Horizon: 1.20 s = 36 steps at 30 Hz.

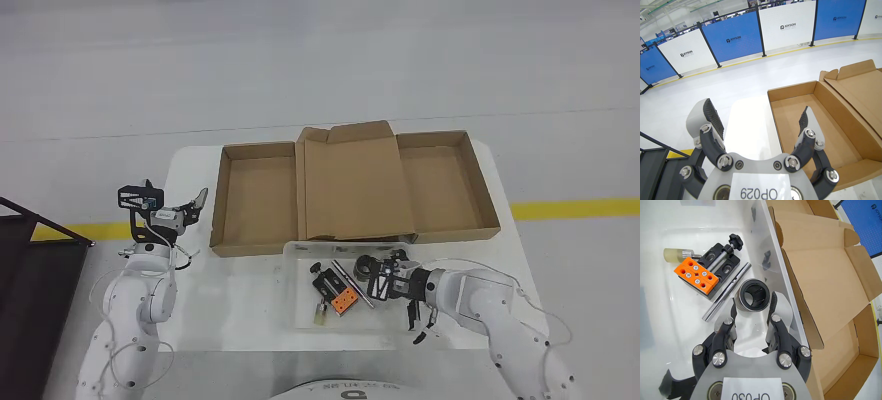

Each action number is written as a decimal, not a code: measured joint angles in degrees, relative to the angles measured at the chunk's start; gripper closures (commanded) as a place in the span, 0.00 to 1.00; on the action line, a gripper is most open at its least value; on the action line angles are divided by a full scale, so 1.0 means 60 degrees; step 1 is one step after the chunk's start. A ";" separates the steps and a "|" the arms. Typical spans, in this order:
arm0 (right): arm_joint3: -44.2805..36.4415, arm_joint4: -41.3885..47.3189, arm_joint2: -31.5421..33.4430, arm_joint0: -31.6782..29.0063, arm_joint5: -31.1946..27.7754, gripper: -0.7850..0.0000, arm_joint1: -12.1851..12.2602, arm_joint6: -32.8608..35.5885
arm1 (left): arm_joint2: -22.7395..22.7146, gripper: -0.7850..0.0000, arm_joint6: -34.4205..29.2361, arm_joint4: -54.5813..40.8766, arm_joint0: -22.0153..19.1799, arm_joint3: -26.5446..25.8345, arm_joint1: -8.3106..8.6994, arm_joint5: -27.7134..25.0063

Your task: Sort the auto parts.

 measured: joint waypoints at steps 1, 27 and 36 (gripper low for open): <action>0.0030 0.0019 -0.0045 0.0038 0.0031 0.53 -0.0002 0.0046 | 0.0000 0.00 0.0000 0.0000 0.0000 0.0000 0.0000 0.0000; 0.0359 0.0008 -0.0667 0.0100 0.0294 0.40 0.0129 -0.0003 | 0.0000 0.00 0.0000 0.0000 0.0000 0.0000 0.0000 0.0000; 0.0523 -0.0131 -0.0818 0.0308 0.0167 0.32 0.0183 -0.0228 | 0.0000 0.00 0.0000 0.0000 0.0000 0.0000 0.0000 0.0000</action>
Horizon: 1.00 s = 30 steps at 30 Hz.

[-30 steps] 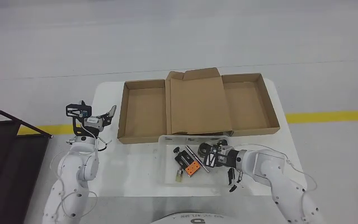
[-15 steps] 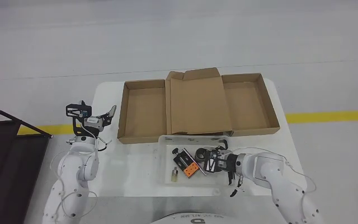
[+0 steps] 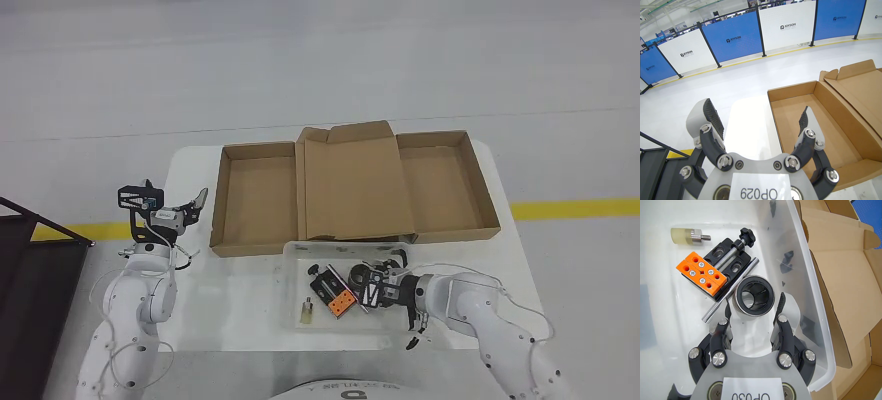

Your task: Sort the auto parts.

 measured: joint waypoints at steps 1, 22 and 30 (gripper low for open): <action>0.0014 -0.0015 -0.0015 0.0022 -0.0020 0.31 0.0005 -0.0029 | 0.0000 0.00 0.0000 0.0000 0.0000 0.0000 0.0000 0.0000; 0.0448 -0.0021 -0.0425 0.0411 0.0131 0.44 0.0073 -0.0556 | 0.0000 0.00 0.0000 0.0000 0.0000 0.0000 0.0000 0.0000; 0.0402 0.0057 -0.0524 0.0334 0.0402 0.14 0.0100 -0.0838 | 0.0000 0.00 0.0000 0.0000 0.0000 0.0000 0.0000 0.0000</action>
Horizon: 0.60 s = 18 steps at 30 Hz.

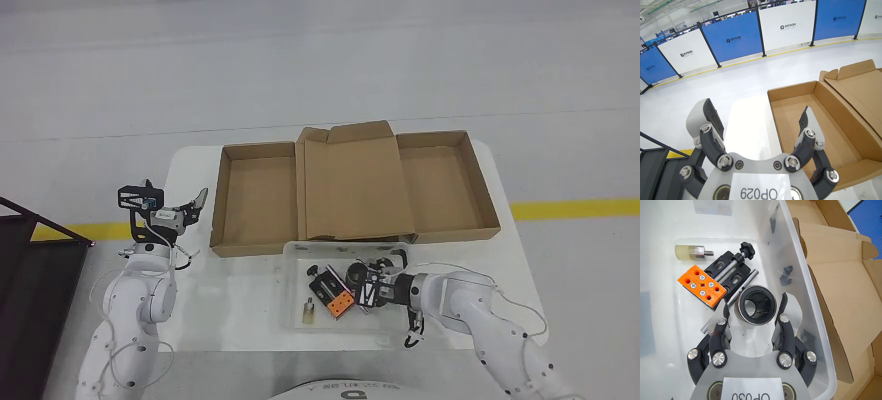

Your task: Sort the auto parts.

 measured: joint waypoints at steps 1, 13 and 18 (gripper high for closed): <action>0.0023 -0.0020 -0.0045 0.0006 0.0057 0.13 -0.0004 0.0017 | 0.0000 0.00 0.0000 0.0000 0.0000 0.0000 0.0000 0.0000; 0.0405 -0.0097 -0.0696 0.0295 0.0594 0.53 -0.0081 0.0204 | 0.0000 0.00 0.0000 0.0000 0.0000 0.0000 0.0000 0.0000; 0.0310 -0.0021 -0.0872 0.0467 0.0470 1.00 -0.0092 0.0194 | 0.0000 0.00 0.0000 0.0000 0.0000 0.0000 0.0000 0.0000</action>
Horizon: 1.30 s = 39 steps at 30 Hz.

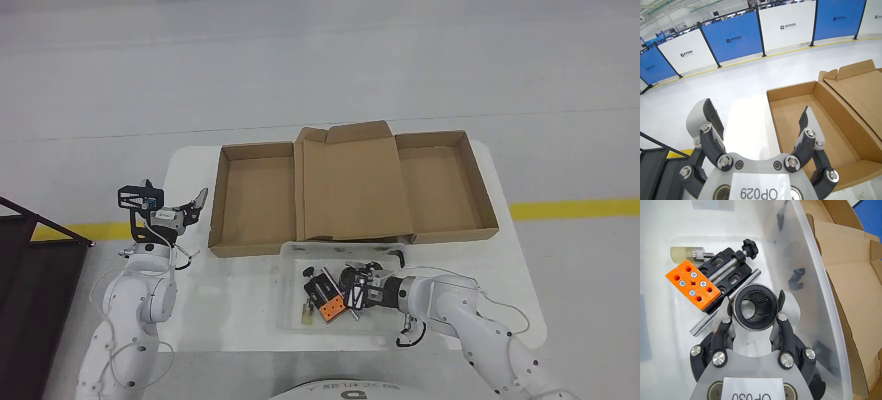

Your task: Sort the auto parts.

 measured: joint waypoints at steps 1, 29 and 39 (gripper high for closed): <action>-0.0050 0.0077 -0.0006 0.0046 -0.0048 1.00 -0.0002 0.0040 | 0.0000 0.00 0.0000 0.0000 0.0000 0.0000 0.0000 0.0000; -0.0165 0.5305 0.4406 0.0085 0.1537 1.00 0.0365 -0.0666 | 0.0000 0.00 0.0000 0.0000 0.0000 0.0000 0.0000 0.0000; 0.1666 0.5256 0.3261 0.1400 0.2716 1.00 0.0202 0.0873 | 0.0000 0.00 0.0000 0.0000 0.0000 0.0000 0.0000 0.0000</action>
